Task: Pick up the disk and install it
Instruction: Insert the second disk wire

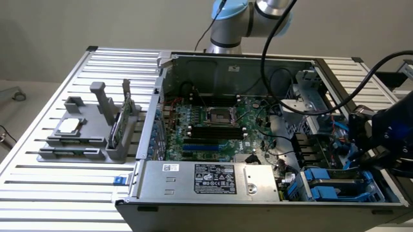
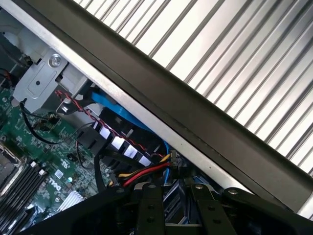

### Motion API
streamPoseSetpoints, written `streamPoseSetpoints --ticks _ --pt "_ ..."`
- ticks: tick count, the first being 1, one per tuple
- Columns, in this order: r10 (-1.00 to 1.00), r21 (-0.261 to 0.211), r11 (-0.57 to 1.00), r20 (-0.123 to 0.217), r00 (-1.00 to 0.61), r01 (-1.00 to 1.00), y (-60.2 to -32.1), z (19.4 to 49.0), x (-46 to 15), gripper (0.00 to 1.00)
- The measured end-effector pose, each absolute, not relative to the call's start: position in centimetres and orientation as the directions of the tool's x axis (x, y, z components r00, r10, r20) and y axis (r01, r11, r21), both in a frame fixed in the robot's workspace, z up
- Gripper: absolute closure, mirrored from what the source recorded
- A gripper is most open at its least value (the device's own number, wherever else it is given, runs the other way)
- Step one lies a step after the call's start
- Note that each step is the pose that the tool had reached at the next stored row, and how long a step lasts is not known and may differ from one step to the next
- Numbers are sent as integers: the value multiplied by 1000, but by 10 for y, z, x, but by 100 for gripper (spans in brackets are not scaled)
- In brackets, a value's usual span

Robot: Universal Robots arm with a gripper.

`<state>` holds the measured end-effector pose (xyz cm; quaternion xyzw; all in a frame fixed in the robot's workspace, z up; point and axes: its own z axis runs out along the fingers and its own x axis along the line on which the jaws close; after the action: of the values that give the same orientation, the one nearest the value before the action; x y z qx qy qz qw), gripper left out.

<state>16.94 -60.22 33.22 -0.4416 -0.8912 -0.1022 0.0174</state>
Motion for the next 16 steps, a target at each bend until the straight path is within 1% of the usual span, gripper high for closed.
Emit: streamPoseSetpoints --ticks 9,10,11,13,16 --pt "779 163 594 128 -614 788 -602 331 170 73" --pt "779 162 594 129 -614 788 -602 331 170 75" --pt "779 160 594 131 -613 788 -602 331 170 82" --pt "779 155 594 134 -613 789 -602 332 170 84" --pt "779 145 594 142 -611 791 -602 335 170 84"
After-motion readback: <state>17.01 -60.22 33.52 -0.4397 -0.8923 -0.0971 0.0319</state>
